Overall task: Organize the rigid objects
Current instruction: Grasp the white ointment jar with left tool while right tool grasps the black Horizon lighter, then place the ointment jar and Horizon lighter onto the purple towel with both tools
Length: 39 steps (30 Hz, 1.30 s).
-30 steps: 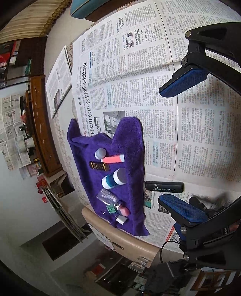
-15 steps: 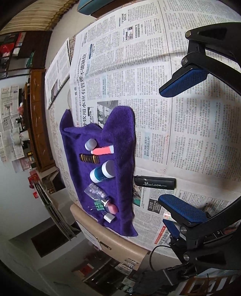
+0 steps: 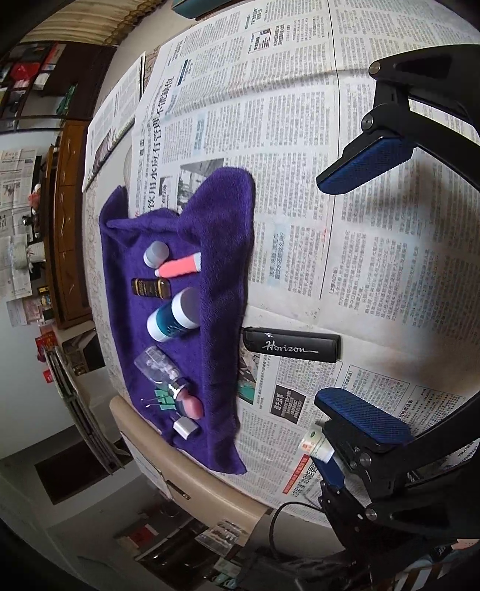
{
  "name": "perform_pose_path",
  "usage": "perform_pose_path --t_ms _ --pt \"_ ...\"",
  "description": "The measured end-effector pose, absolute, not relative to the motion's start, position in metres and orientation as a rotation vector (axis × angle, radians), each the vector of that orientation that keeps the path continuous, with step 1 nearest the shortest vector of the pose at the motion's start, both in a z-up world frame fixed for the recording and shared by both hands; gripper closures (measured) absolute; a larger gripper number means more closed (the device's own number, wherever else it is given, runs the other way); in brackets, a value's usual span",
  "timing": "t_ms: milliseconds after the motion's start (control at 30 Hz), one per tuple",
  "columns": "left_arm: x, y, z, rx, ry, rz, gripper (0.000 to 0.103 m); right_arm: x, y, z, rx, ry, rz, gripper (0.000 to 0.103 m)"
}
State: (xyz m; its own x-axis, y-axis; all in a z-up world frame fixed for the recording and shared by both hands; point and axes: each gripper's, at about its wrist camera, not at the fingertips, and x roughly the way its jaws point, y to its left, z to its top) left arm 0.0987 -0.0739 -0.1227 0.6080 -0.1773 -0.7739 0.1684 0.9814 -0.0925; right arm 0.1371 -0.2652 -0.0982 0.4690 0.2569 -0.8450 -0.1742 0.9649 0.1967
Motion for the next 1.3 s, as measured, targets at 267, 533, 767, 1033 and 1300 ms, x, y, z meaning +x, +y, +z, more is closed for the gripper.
perform_pose_path --t_ms 267,533,767,1033,1300 --pt "0.095 -0.045 -0.117 -0.064 0.887 -0.182 0.073 0.146 -0.232 -0.116 0.005 1.032 0.263 0.0" --pt "0.097 -0.02 -0.118 -0.076 0.879 -0.161 0.073 0.163 -0.211 -0.131 -0.052 1.037 0.232 0.005" --pt "0.099 0.007 -0.121 -0.11 0.884 -0.143 0.073 0.16 -0.188 -0.135 -0.158 1.007 0.23 0.011" --pt "0.1 0.022 -0.123 -0.16 0.884 -0.128 0.073 0.159 -0.183 -0.13 -0.163 0.993 0.245 0.044" --pt "0.099 0.022 -0.124 -0.166 0.887 -0.131 0.073 0.156 -0.182 -0.125 -0.155 1.006 0.26 0.081"
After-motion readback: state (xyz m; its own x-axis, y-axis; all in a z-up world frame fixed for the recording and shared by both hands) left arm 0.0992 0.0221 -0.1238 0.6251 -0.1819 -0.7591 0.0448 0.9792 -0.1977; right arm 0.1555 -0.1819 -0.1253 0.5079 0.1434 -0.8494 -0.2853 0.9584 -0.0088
